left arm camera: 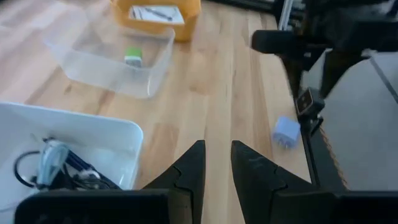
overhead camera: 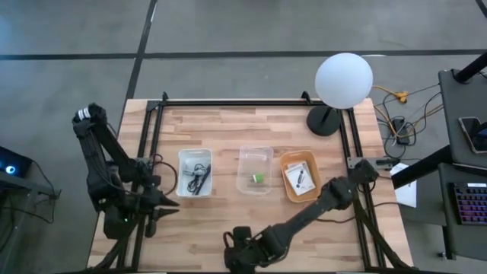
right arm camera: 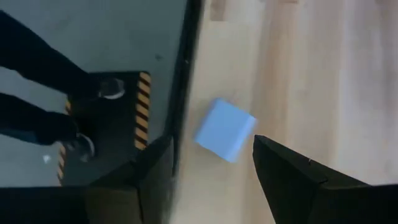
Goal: Pick and place items into bin
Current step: Put the blue charger adapter into the transparent bin
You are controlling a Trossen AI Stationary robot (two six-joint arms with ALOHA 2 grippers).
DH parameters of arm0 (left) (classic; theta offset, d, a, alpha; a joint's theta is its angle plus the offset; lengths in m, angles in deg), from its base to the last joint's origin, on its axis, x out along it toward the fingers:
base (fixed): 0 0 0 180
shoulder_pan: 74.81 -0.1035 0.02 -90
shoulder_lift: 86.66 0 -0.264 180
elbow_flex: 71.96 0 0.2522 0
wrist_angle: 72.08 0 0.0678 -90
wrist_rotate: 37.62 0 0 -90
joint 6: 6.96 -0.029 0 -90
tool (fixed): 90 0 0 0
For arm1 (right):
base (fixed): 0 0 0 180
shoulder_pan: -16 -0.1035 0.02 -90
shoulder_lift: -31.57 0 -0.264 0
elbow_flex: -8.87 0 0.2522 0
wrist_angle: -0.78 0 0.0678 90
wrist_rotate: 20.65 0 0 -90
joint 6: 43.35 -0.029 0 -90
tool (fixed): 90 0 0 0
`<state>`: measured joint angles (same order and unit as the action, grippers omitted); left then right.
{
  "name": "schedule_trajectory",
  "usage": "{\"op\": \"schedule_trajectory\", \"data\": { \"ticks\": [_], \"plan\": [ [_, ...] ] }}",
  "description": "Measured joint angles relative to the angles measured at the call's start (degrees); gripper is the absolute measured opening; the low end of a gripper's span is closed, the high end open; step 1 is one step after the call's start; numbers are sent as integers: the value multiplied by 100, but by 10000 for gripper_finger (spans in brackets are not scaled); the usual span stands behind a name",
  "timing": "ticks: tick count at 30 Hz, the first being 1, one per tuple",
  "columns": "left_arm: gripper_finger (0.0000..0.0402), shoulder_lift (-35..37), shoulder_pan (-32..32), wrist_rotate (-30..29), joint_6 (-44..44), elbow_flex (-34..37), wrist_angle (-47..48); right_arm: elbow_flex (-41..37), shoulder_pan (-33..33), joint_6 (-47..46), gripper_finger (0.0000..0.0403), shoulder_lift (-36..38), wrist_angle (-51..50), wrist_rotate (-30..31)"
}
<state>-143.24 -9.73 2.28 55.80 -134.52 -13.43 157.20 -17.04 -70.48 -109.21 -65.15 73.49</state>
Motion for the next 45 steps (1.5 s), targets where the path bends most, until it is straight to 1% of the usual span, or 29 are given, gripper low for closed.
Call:
{"op": "schedule_trajectory", "data": {
  "ticks": [4, 11, 16, 23, 26, 29, 33, 37, 42, 45],
  "plan": [
    [61, -180, -26, 212, 4, 16, -44, 11, -83, -421, 217, -200, 292, -30],
    [61, -367, -59, 289, 1, 40, -51, 11, -31, -997, 266, -590, 622, -2],
    [61, -419, -61, 365, 0, 46, -55, 11, -7, -1371, 293, -800, 489, 263],
    [61, -386, -59, 412, -2, 46, -77, 13, -5, -1648, 300, -941, 294, 360],
    [61, -391, -61, 412, -7, 46, -75, 13, 26, -1812, 299, -950, -72, 589],
    [61, -391, -64, 410, -8, 46, -74, 15, 107, -1819, 288, -949, -432, 817],
    [61, -391, -97, 408, -7, 46, -73, 15, 261, -1563, 259, -945, -464, 805],
    [61, -391, -96, 408, -6, 46, -93, 14, 367, -914, 238, -913, -224, 742],
    [61, -382, -96, 408, 9, 31, -110, 13, 363, -443, 245, -793, -368, 373],
    [61, -382, -96, 405, 140, 31, -123, 12, 297, 174, 261, -771, -373, 402]
  ]
}}
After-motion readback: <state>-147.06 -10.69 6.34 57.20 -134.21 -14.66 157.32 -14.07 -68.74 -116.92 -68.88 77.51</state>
